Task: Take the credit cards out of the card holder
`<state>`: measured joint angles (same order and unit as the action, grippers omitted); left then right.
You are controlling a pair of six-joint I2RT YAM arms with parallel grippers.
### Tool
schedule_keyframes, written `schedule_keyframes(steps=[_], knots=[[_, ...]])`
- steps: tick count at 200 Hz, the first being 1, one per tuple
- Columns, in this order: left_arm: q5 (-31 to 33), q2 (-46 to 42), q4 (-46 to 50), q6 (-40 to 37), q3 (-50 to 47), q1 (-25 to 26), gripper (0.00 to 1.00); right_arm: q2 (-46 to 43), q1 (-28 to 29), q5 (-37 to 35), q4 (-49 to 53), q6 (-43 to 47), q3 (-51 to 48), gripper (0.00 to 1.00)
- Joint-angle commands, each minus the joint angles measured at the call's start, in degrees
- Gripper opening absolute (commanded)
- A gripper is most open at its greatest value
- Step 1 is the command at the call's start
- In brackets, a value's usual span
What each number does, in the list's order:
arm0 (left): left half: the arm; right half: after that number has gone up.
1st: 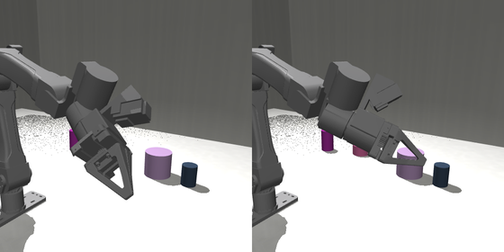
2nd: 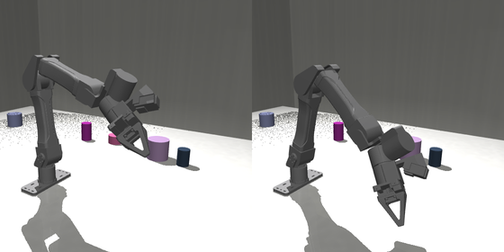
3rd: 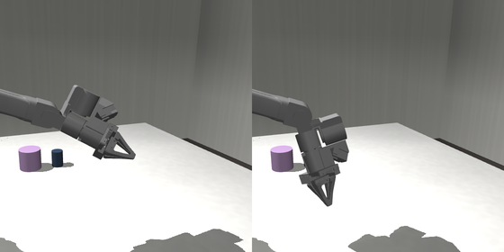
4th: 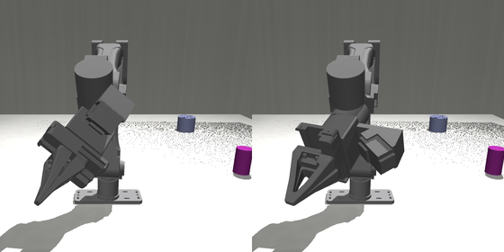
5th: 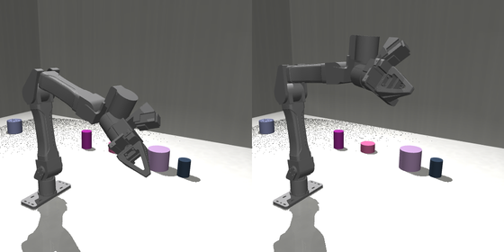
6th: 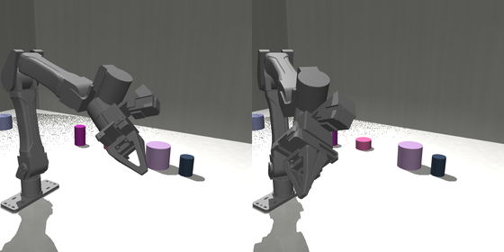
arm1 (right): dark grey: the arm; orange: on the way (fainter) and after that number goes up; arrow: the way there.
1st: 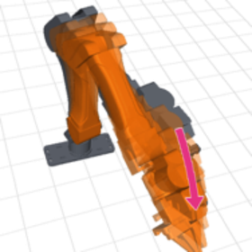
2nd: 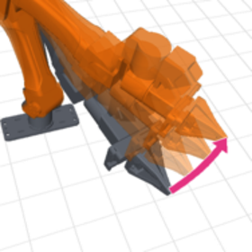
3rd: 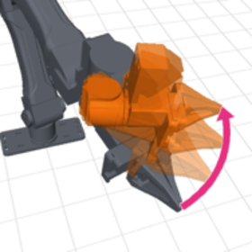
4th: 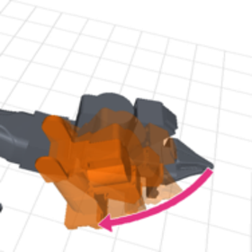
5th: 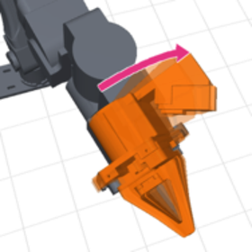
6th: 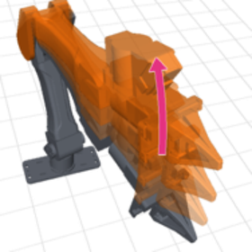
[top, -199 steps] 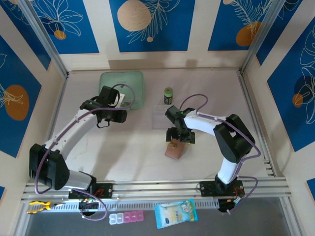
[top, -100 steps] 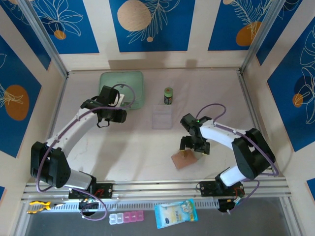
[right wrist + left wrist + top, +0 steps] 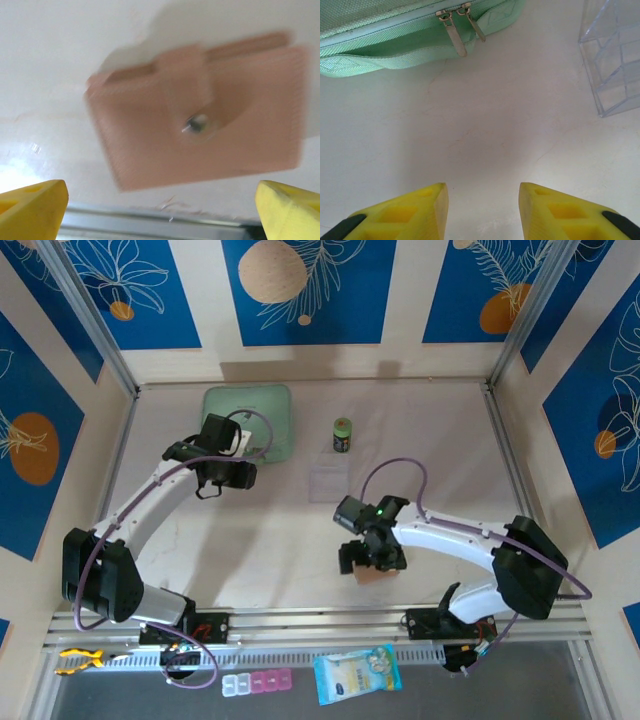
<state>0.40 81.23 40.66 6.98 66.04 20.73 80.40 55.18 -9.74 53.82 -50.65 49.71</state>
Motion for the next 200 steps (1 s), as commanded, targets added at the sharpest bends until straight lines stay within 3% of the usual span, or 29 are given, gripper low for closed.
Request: schedule_keyframes(steps=[1, 32, 81, 200], knots=[[-1.3, 0.6, -0.7, -0.2, 0.0, -0.8, 0.41, 1.4, 5.6, 5.5, 1.6, -4.5, 1.4, 0.97], [-1.5, 0.6, -0.6, -0.1, 0.0, -0.8, 0.42, 4.0, 10.4, 9.4, -4.1, -6.3, 0.3, 0.97], [-1.1, 0.5, -0.5, -0.1, -0.1, -1.0, 0.42, 9.9, 8.5, 7.4, -7.8, -0.2, 2.3, 0.99], [0.5, 0.9, -0.1, -0.5, -0.2, -1.4, 0.43, 10.8, -14.0, 5.7, -12.8, 18.6, 6.2, 0.98]])
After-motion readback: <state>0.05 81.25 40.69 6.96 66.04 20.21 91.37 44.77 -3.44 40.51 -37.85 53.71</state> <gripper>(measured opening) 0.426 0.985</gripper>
